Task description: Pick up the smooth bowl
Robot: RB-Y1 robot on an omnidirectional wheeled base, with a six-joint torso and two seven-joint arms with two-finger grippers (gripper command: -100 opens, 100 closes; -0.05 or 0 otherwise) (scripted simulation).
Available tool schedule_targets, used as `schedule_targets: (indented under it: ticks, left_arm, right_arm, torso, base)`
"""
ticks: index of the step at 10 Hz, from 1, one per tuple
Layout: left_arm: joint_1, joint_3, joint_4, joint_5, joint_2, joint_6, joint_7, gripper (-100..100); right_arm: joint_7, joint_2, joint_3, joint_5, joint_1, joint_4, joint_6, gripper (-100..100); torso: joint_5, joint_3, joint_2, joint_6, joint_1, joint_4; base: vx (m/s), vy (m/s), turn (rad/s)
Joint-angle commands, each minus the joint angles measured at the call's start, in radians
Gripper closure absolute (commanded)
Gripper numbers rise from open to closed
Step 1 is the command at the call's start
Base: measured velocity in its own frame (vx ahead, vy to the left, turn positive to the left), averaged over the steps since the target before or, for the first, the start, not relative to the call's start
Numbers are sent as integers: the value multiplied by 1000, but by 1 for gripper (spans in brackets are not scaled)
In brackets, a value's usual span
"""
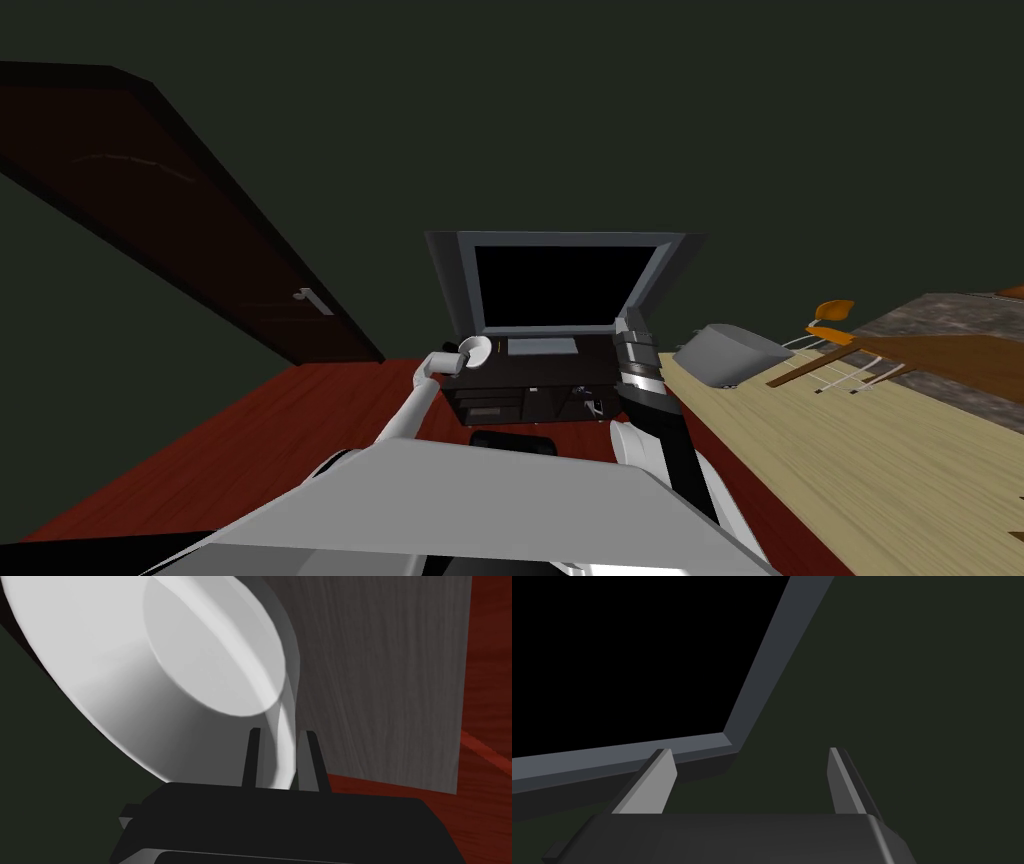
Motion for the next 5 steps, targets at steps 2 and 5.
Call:
schedule_targets:
  ticks: [2, 5]
  left_arm:
    - [-6, 5, -37, 6, 4, 45, -9, 100]
    - [-5, 5, -47, 4, 3, 55, -9, 0]
  right_arm:
    - [0, 0, 0, 0, 0, 0, 0, 0]
    - [0, 0, 0, 0, 0, 0, 0, 0]
  torso:
    - [0, 1, 1, 0, -1, 0]
    - [0, 1, 1, 0, -1, 1]
  base:
    - [-42, -15, 17]
    - [-17, -7, 6]
